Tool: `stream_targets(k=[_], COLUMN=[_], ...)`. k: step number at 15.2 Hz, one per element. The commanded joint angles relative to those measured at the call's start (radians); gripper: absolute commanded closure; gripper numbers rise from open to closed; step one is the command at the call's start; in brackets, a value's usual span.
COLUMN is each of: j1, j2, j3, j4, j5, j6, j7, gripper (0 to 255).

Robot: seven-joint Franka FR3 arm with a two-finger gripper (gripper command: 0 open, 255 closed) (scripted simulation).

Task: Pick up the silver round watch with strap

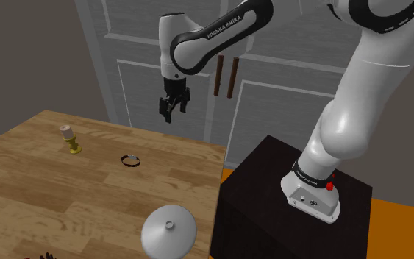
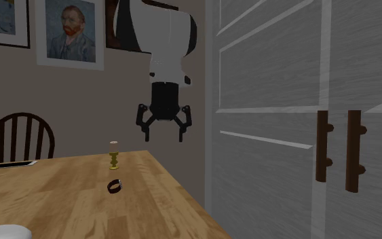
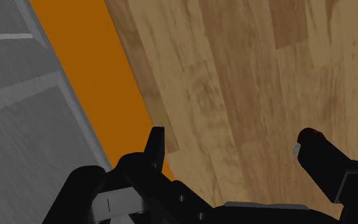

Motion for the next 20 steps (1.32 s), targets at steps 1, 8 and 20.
stream_targets(k=[1,8,20], j1=[0.017,0.083,0.157], j2=[0.07,0.309,0.56], j3=[0.014,0.041,0.042], j4=[0.049,0.243,0.436], j5=[-0.007,-0.041,-0.078], j6=[0.016,0.045,0.09], j7=[0.021,0.075,0.108], gripper=[0,0,0])
